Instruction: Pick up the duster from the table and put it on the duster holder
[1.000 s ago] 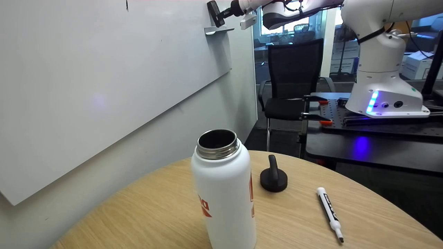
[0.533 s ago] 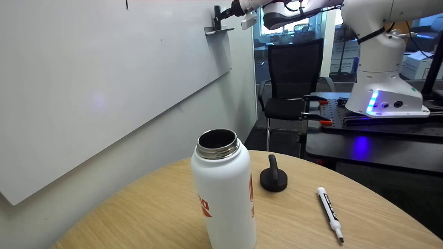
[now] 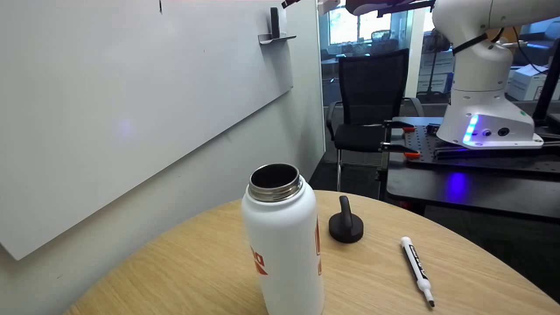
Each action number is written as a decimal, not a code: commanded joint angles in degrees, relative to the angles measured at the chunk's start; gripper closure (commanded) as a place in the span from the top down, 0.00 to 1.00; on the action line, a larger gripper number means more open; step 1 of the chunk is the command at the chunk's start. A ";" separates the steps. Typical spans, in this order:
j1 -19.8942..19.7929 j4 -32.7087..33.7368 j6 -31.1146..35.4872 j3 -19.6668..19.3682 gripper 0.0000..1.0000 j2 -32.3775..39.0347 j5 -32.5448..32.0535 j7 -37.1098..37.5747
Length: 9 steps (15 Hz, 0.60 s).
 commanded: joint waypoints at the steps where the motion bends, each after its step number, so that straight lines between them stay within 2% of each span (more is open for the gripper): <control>1: -7.37 -5.07 -2.80 7.33 1.00 3.39 8.77 -3.07; 5: -14.73 -9.17 -2.49 15.63 1.00 4.78 19.81 -8.39; 9: -20.89 -11.93 -3.27 23.70 1.00 9.32 26.85 -11.57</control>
